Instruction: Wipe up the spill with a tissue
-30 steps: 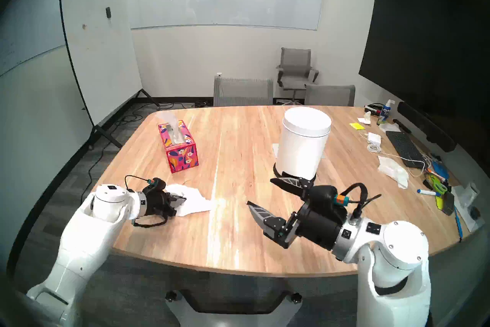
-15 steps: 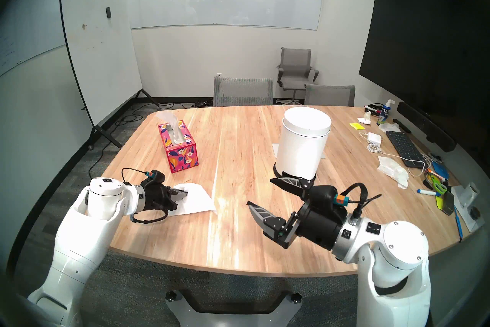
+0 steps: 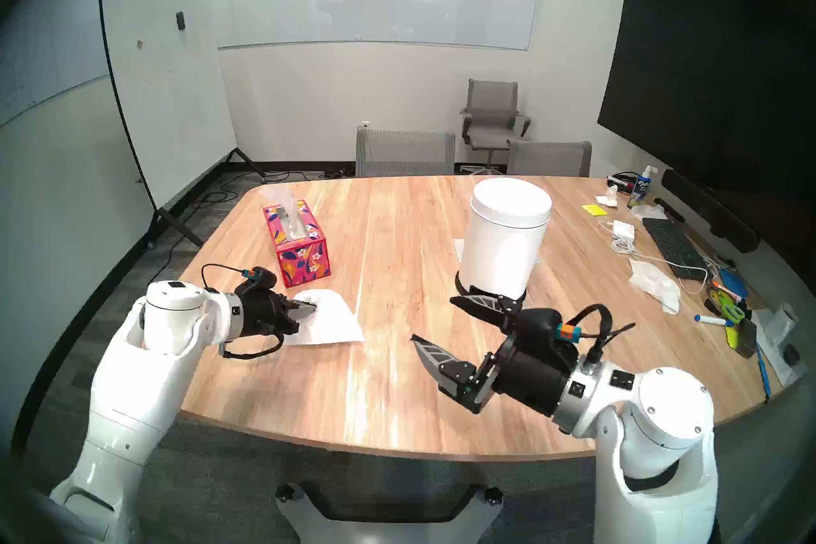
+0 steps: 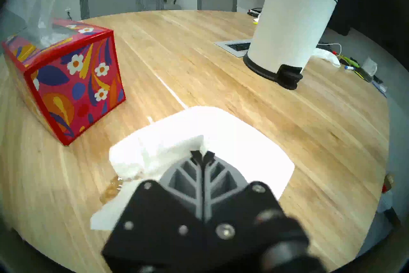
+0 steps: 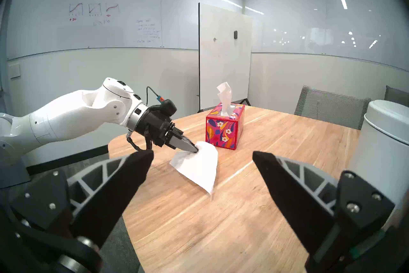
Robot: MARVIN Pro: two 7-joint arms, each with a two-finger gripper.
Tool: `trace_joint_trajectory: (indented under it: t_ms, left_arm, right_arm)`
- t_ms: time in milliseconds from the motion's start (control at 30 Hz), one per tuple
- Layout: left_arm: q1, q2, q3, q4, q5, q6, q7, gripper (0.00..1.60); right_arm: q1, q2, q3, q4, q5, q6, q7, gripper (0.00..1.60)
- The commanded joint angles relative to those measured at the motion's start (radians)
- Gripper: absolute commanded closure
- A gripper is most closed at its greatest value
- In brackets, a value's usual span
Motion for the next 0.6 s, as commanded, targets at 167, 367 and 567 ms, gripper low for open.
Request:
trace_joint_trajectory:
  t_ms: [167, 367, 567]
  left_arm:
    - [-0.005, 0.04, -0.054, -0.052, -0.024, 0.023, -0.04, 1.6]
    - [0.009, 0.055, -0.09, -0.093, -0.047, 0.054, -0.07, 1.6]
    - [0.015, 0.074, -0.106, -0.131, -0.056, 0.073, -0.098, 1.6]
  right_arm:
    - [0.003, 0.001, 0.002, -0.016, 0.003, 0.0, 0.002, 0.0]
    - [0.003, 0.001, 0.002, -0.016, 0.003, 0.0, 0.002, 0.0]
    - [0.003, 0.001, 0.002, -0.016, 0.003, 0.0, 0.002, 0.0]
